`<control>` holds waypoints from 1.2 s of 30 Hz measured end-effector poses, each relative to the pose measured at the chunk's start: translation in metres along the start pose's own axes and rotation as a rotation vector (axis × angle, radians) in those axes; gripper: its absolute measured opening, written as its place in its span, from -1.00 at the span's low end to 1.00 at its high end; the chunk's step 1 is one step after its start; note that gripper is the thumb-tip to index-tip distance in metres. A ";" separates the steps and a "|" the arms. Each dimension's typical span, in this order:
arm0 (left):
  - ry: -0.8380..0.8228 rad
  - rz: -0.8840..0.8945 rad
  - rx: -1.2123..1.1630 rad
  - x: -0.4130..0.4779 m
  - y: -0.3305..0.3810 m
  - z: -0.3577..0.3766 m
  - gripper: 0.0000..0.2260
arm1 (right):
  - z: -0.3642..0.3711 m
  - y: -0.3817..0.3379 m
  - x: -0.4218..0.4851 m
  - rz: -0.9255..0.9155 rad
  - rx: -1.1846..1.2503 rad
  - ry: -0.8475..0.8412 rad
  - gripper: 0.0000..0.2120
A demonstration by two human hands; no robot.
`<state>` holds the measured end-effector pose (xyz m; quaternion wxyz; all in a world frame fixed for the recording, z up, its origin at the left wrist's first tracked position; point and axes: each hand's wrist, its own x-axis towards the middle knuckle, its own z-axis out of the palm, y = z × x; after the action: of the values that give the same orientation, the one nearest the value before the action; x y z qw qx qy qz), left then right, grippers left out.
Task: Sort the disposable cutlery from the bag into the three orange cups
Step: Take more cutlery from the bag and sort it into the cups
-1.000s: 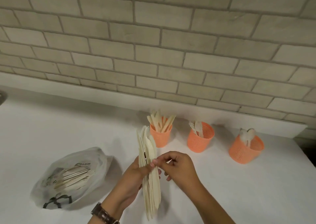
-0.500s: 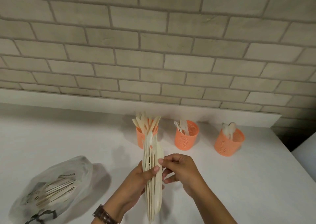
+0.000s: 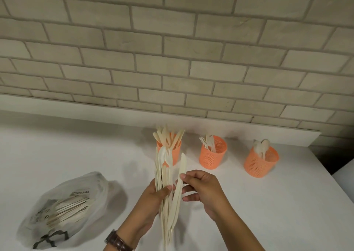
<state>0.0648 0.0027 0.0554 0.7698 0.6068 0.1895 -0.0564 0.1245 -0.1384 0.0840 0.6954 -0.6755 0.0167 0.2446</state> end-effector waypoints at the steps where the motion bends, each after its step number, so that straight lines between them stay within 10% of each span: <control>1: 0.012 -0.002 0.003 0.001 0.000 -0.002 -0.78 | 0.000 0.000 0.001 0.004 0.005 0.003 -0.82; 15: 0.107 0.057 -0.226 0.005 0.010 -0.038 -0.83 | 0.022 -0.066 0.099 -0.625 -0.350 0.351 -0.99; 24: 0.034 0.062 -0.209 0.002 0.009 -0.037 -0.76 | 0.026 -0.032 0.117 -0.477 -0.486 0.270 -0.87; 29: 0.036 0.063 -0.094 0.007 0.008 -0.023 -0.81 | 0.023 -0.016 0.055 -0.282 -0.296 -0.047 -0.84; 36: -0.018 0.009 0.011 0.014 0.004 -0.001 -0.84 | -0.014 -0.012 0.032 -0.248 -0.107 0.135 -0.80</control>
<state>0.0785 0.0068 0.0538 0.7684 0.6115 0.1796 -0.0591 0.1615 -0.1414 0.0822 0.6805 -0.7235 -0.0332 0.1115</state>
